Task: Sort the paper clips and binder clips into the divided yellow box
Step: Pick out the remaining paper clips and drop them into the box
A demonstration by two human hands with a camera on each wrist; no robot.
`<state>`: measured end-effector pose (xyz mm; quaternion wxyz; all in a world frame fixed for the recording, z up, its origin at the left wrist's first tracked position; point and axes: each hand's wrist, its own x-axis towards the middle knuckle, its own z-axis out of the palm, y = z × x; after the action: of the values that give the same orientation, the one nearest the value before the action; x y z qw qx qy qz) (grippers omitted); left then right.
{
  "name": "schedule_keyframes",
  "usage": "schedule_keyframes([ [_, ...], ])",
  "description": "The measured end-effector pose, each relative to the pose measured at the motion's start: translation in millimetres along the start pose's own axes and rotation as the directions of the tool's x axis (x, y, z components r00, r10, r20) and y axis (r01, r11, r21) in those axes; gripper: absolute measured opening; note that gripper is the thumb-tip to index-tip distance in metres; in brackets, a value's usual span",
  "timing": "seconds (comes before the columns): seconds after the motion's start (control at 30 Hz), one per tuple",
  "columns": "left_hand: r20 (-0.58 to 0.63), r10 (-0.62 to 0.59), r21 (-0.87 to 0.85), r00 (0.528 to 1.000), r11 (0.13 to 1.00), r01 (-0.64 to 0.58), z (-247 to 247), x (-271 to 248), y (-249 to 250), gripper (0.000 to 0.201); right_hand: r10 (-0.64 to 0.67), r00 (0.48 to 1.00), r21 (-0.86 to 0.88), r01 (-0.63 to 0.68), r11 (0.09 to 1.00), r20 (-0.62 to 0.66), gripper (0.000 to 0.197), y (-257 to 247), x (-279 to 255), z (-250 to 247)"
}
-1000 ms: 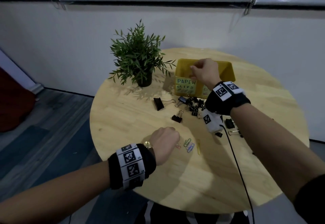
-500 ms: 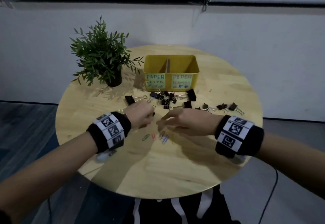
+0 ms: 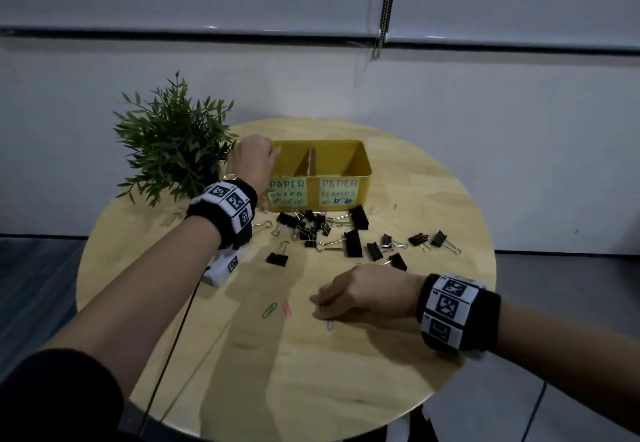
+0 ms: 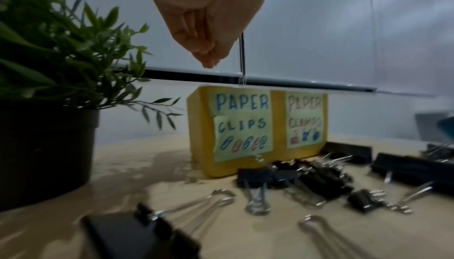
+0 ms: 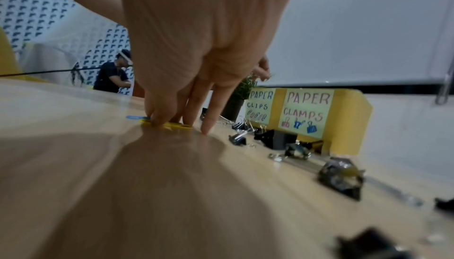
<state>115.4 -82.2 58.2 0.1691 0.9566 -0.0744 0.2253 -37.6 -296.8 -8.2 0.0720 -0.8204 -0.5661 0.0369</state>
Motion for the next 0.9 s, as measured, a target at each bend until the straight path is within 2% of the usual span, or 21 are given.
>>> schedule_keyframes([
  [0.07, 0.105, -0.081, 0.08, 0.991, 0.994, 0.073, 7.6, -0.8, -9.4, 0.028, 0.004, 0.998, 0.005, -0.003, 1.0, -0.056, 0.022, -1.4, 4.3, 1.2],
  [0.13, 0.113, -0.111, 0.064, 0.987, 0.992, 0.104, 10.0, -1.9, -13.3, 0.03, 0.041, 0.997, 0.032, -0.039, 0.999, -0.067, 0.019, -1.6, 10.4, 0.8],
  [0.27, 0.005, 0.041, 0.073, 0.999, 0.997, -0.041, -9.3, -17.7, -0.3, 0.024, 0.181, 0.983, 0.126, -0.177, 0.976, -0.026, 0.015, 0.6, 21.1, -1.3],
  [0.3, 0.054, 0.084, 0.058, 0.995, 0.994, -0.087, -17.1, -25.4, 2.5, 0.02, 0.212, 0.977, 0.153, -0.206, 0.966, -0.017, 0.015, 0.6, 22.7, -0.8],
  [0.33, 0.167, 0.138, 0.026, 0.976, 0.989, -0.144, -23.6, -35.2, 3.2, 0.017, 0.231, 0.973, 0.17, -0.225, 0.959, -0.018, 0.015, 0.0, 23.7, 0.5],
  [0.37, 0.326, 0.212, -0.031, 0.921, 0.976, -0.214, -28.2, -45.7, 2.6, 0.013, 0.245, 0.969, 0.172, -0.238, 0.956, -0.023, 0.015, -1.0, 24.4, 1.6],
  [0.43, 0.593, 0.368, -0.197, 0.716, 0.929, -0.314, -32.8, -70.4, -3.8, 0.009, 0.259, 0.965, 0.146, -0.251, 0.957, -0.04, 0.013, -4.2, 25.2, 4.4],
  [0.47, 0.661, 0.423, -0.264, 0.62, 0.904, -0.335, -32.6, -82.7, -8.2, 0.012, 0.26, 0.964, 0.126, -0.252, 0.96, -0.054, 0.012, -5.6, 25.9, 5.4],
  [0.5, 0.698, 0.459, -0.309, 0.55, 0.886, -0.346, -30.5, -94.6, -13.6, 0.018, 0.265, 0.962, 0.114, -0.256, 0.96, -0.067, 0.012, -7.0, 26.5, 6.2],
  [0.53, 0.718, 0.481, -0.333, 0.502, 0.872, -0.359, -27.1, -104.6, -20.0, 0.025, 0.278, 0.958, 0.12, -0.268, 0.956, -0.073, 0.012, -7.3, 27.1, 6.2],
  [0.63, 0.756, 0.519, -0.357, 0.4, 0.838, -0.412, -19.1, -125.3, -35.9, 0.048, 0.345, 0.937, 0.185, -0.331, 0.925, -0.052, 0.012, -0.4, 28.1, 0.7],
  [0.7, 0.766, 0.548, -0.374, 0.337, 0.805, -0.459, -16.8, -131.6, -42.7, 0.052, 0.393, 0.917, 0.243, -0.367, 0.898, -0.066, 0.011, 11.0, 30.3, -7.4],
  [0.77, 0.762, 0.568, -0.385, 0.311, 0.784, -0.487, -15.1, -136.5, -45.6, 0.046, 0.47, 0.869, 0.334, -0.403, 0.852, -0.152, 0.005, 26.5, 35.6, -22.0],
  [0.8, 0.75, 0.578, -0.389, 0.32, 0.778, -0.494, -13.8, -139.0, -46.1, 0.041, 0.528, 0.824, 0.389, -0.426, 0.817, -0.207, 0.004, 35.8, 39.3, -31.3],
  [0.83, 0.726, 0.594, -0.402, 0.346, 0.775, -0.488, -12.1, -142.5, -46.7, 0.036, 0.592, 0.767, 0.462, -0.443, 0.769, -0.25, 0.003, 44.6, 43.7, -41.7],
  [0.9, 0.656, 0.618, -0.466, 0.433, 0.783, -0.412, -9.8, -148.5, -48.5, 0.027, 0.701, 0.646, 0.647, -0.402, 0.648, -0.302, 0.005, 60.9, 55.6, -64.3],
])
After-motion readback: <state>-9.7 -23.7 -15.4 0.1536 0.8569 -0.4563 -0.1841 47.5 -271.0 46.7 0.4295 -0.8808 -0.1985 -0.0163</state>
